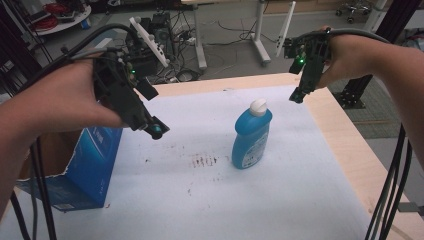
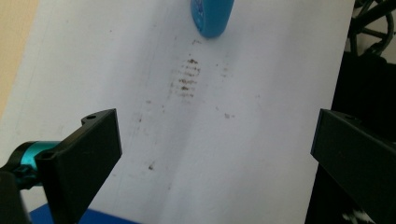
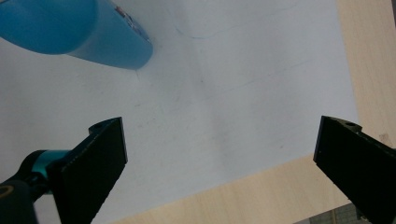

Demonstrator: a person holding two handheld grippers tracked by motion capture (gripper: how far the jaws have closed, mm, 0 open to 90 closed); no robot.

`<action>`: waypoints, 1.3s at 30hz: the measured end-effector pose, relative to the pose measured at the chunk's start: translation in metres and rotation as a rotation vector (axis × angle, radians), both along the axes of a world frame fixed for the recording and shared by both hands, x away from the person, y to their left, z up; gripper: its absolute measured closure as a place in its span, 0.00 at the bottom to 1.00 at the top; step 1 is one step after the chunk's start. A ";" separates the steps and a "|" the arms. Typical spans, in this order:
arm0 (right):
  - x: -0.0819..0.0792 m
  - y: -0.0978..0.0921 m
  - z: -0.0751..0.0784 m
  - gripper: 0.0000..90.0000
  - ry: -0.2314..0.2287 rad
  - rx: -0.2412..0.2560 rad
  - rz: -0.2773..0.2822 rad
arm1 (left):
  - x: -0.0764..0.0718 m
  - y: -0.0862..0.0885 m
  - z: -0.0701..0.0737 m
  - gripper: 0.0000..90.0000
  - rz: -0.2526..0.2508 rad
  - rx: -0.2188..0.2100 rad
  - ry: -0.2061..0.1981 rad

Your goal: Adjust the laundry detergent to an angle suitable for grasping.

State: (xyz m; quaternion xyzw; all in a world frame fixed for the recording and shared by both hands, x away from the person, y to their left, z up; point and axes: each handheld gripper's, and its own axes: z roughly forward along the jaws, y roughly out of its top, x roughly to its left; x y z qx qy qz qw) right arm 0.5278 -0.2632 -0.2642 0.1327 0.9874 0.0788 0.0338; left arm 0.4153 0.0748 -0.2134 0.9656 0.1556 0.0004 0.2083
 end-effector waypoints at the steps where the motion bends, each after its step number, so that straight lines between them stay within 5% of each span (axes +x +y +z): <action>1: 0.000 0.000 0.000 0.02 0.000 0.000 0.000 | 0.000 0.000 0.000 0.02 0.000 0.000 0.000; 18: -0.014 -0.008 0.000 0.02 0.001 -0.002 0.003 | -0.002 -0.051 -0.022 0.02 0.056 -0.127 -0.003; 21: -0.015 -0.010 -0.002 0.02 0.007 -0.002 -0.008 | 0.000 -0.062 -0.029 0.02 0.097 -0.157 0.000; 39: -0.016 -0.019 -0.009 0.02 0.012 0.006 -0.016 | 0.010 -0.109 -0.061 0.02 0.132 -0.202 -0.047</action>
